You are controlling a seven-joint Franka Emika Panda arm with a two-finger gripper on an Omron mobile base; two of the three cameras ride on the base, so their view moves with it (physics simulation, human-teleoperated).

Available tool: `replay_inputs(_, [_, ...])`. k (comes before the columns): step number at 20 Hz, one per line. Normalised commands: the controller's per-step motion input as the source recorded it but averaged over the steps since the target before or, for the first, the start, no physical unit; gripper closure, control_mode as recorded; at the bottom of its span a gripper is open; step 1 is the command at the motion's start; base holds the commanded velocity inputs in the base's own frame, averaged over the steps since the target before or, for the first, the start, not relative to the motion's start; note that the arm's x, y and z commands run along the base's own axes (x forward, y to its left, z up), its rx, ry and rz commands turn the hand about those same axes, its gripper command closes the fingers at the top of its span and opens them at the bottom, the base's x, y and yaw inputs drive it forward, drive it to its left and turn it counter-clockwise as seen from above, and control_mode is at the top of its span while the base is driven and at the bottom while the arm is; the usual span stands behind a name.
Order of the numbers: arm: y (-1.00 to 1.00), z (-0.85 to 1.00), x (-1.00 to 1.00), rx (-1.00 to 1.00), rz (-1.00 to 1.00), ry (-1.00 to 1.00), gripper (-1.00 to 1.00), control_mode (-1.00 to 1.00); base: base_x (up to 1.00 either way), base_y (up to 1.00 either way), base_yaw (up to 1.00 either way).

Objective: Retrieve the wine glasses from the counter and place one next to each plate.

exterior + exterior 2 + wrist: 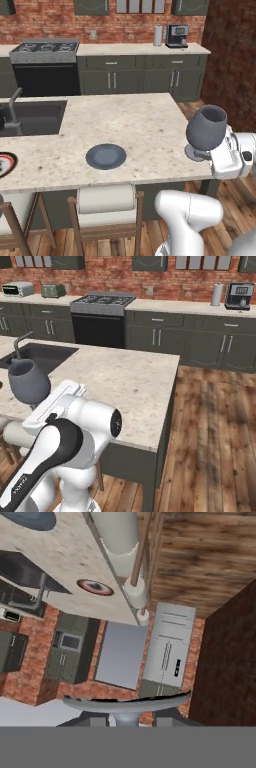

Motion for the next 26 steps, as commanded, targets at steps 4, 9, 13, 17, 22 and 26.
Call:
replay_inputs(4, [-0.19,-0.38,0.6,-0.04,0.0,0.0,1.0,-1.0,0.0,0.0,0.0])
replay_inputs(9, [-0.12,-0.7,0.46,-0.18,0.0,0.09,1.0,-1.0,0.0,0.0,0.0])
replay_inputs(13, [0.0,-0.74,0.54,-0.26,0.0,0.12,1.0,-1.0,0.0,0.0,0.0])
replay_inputs(17, [0.01,-0.73,0.75,-0.19,0.0,0.34,1.0,-1.0,0.0,0.0,0.0])
replay_inputs(22, [0.0,-0.57,0.62,0.0,0.0,0.18,1.0,-1.0,0.0,0.0,0.0])
replay_inputs(26, [0.0,-0.5,0.49,0.05,0.0,0.0,1.0,-1.0,0.0,0.0,0.0])
